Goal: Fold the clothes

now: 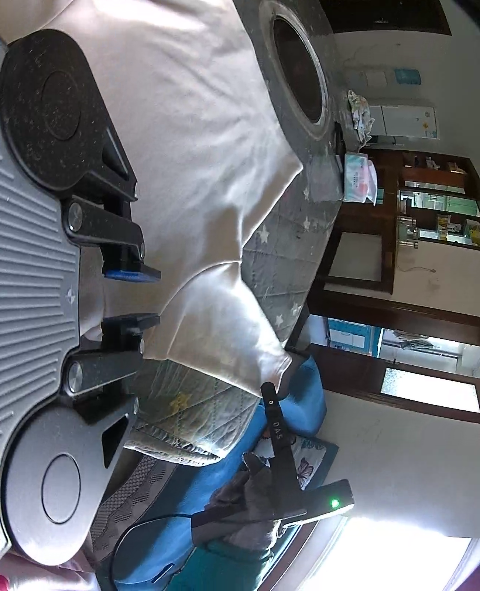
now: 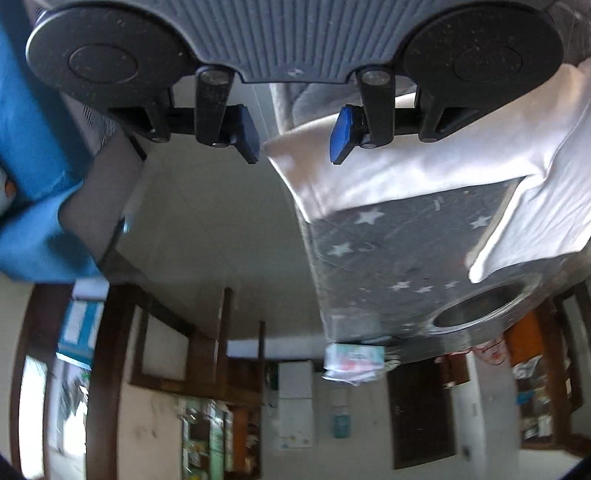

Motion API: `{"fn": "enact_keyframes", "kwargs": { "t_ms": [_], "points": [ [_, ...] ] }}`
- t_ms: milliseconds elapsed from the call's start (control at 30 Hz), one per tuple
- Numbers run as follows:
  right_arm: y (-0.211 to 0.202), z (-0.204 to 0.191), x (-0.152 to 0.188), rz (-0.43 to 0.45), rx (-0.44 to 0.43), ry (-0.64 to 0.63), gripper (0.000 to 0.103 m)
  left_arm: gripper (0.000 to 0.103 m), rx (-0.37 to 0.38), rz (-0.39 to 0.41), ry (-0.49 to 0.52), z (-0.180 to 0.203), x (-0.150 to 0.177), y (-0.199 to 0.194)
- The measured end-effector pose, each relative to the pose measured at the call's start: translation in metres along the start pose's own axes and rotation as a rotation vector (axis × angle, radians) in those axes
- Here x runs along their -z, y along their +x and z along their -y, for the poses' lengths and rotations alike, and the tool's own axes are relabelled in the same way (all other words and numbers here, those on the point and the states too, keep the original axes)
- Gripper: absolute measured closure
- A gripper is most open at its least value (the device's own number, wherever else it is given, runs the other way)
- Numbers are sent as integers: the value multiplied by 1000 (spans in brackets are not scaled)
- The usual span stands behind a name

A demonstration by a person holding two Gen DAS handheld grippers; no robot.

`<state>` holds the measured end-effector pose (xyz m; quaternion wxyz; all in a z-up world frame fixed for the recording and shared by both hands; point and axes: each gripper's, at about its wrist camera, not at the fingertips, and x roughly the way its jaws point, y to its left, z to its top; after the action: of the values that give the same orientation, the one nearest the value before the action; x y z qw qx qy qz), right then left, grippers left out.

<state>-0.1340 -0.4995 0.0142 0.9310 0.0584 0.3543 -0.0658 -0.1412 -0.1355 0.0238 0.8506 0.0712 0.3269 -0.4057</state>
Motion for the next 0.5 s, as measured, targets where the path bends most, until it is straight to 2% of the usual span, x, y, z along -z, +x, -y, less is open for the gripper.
{"fn": "enact_keyframes", "kwargs": {
  "t_ms": [133, 167, 200, 267, 300, 500],
  "points": [
    [2, 9, 4, -7, -40, 58, 64, 79, -5, -4, -1, 1, 0, 1],
    [2, 8, 4, -7, -46, 69, 67, 78, -5, -1, -1, 2, 0, 1],
    [3, 8, 3, -5, -48, 75, 71, 77, -5, 1, -1, 2, -1, 1],
    [4, 7, 2, 2, -49, 77, 87, 76, -3, 2, 2, 4, -2, 3],
    [5, 6, 1, 8, -48, 80, 91, 76, -2, 2, 5, 5, -2, 4],
    [-12, 0, -12, 78, -81, 85, 98, 75, 2, 0, 27, 12, -2, 7]
  ]
}}
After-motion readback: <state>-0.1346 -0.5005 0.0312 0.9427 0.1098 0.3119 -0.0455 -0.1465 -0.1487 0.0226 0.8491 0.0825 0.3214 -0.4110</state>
